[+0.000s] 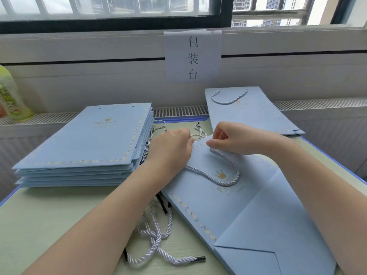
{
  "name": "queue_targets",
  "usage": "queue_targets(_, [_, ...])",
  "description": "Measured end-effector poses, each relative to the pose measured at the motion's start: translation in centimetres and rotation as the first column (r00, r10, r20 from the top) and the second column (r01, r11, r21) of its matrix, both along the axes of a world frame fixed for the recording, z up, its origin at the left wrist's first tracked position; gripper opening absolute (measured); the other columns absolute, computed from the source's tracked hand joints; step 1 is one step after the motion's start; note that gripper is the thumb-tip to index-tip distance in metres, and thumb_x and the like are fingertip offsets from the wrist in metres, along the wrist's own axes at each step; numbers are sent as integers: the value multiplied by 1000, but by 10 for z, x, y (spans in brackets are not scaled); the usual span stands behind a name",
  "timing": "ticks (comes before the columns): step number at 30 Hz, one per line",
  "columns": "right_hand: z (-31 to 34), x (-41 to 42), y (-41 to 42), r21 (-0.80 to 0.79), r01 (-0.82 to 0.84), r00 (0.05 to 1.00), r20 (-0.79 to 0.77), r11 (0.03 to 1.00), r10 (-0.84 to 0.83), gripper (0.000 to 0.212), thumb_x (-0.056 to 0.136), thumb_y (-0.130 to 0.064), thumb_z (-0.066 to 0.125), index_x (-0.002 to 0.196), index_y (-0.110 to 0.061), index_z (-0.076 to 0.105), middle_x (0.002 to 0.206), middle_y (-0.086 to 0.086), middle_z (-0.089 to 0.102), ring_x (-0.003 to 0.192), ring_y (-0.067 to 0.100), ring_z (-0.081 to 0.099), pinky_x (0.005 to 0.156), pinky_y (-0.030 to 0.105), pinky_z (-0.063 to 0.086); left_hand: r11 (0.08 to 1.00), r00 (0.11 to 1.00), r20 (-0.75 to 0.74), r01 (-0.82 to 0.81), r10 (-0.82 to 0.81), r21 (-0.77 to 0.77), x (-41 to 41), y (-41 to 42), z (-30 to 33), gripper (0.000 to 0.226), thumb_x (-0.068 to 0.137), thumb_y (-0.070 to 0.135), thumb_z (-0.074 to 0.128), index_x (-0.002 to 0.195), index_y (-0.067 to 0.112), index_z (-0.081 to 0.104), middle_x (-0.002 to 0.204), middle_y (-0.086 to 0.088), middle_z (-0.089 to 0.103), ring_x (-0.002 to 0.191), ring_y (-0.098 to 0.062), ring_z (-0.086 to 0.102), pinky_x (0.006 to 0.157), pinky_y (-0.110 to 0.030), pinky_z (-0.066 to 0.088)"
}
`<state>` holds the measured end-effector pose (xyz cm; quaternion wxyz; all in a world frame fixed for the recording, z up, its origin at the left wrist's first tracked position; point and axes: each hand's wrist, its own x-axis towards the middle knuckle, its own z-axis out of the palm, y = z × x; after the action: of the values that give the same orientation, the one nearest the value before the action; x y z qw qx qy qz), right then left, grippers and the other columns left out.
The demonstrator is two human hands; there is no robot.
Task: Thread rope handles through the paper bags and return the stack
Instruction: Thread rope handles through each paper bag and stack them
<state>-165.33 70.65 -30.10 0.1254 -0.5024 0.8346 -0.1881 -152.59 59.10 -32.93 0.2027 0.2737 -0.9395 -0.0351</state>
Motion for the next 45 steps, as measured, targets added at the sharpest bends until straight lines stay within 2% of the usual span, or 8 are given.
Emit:
queue_targets(5, [-17, 9, -14, 6, -55, 998, -23, 998, 56, 15, 85, -24, 65, 93, -19, 52, 80, -12, 50, 79, 12, 50, 60, 14, 36, 997, 995, 96, -10, 3, 78, -2, 1, -7, 39, 96, 48, 42, 114, 19, 60, 117, -5, 60, 111, -27, 54, 86, -36, 44])
queue_targets(11, [-12, 9, -12, 5, -20, 994, -104, 1000, 20, 27, 93, -10, 40, 113, -15, 56, 88, -8, 48, 84, 12, 45, 57, 17, 33, 954, 999, -17, 49, -46, 296, -8, 0, -11, 38, 89, 40, 59, 121, 20, 60, 121, -3, 60, 116, -21, 50, 92, -33, 40])
queue_targets(15, [-4, 1, -10, -100, -22, 995, -103, 995, 12, 20, 93, -10, 47, 100, -13, 66, 70, -14, 50, 64, 3, 48, 56, 12, 36, 907, 994, -96, 91, -56, 412, -11, -3, -12, 25, 88, 29, 63, 107, 13, 64, 99, -7, 62, 102, -26, 56, 83, -34, 43])
queue_targets(22, [-8, 2, -15, -303, -16, 1000, 13, 953, 22, 10, 85, -5, 62, 88, -14, 65, 76, -4, 63, 76, 15, 60, 75, 29, 50, 802, 972, -226, 188, -68, 567, -9, -3, -2, 11, 90, 12, 59, 99, 6, 59, 88, -7, 61, 81, -19, 55, 68, -27, 44])
queue_targets(30, [0, 8, -14, -396, -72, 994, -107, 915, 32, 12, 83, -7, 62, 82, -14, 71, 64, -18, 56, 58, -7, 52, 57, 8, 38, 583, 940, -341, 265, 23, 768, -1, -5, 13, 8, 90, 3, 58, 91, 6, 65, 72, -4, 61, 63, -11, 55, 53, -14, 45])
queue_targets(37, [0, 15, -14, -294, -215, 935, -337, 931, 110, 11, 84, -5, 61, 87, -7, 71, 81, 2, 60, 74, 13, 50, 66, 17, 36, 520, 938, -347, 286, 20, 805, 4, -6, 14, 18, 90, 0, 55, 86, 11, 68, 71, -3, 64, 62, -10, 58, 51, -13, 47])
queue_targets(40, [-2, 13, -15, -382, -178, 972, -210, 907, 102, 7, 81, -7, 66, 87, -12, 68, 78, 0, 61, 67, 9, 51, 62, 11, 37, 481, 946, -322, 265, 39, 836, 5, -10, 18, 19, 89, 3, 56, 81, 17, 67, 72, -2, 65, 61, -10, 58, 51, -15, 45])
queue_targets(45, [-7, 8, -17, -377, -46, 999, -15, 925, 44, 25, 77, -19, 74, 95, -19, 56, 79, -6, 50, 67, 3, 45, 60, 19, 35, 466, 950, -312, 266, 22, 844, 5, -14, 23, 19, 84, -2, 56, 76, 12, 65, 75, -8, 64, 67, -19, 58, 67, -27, 47])
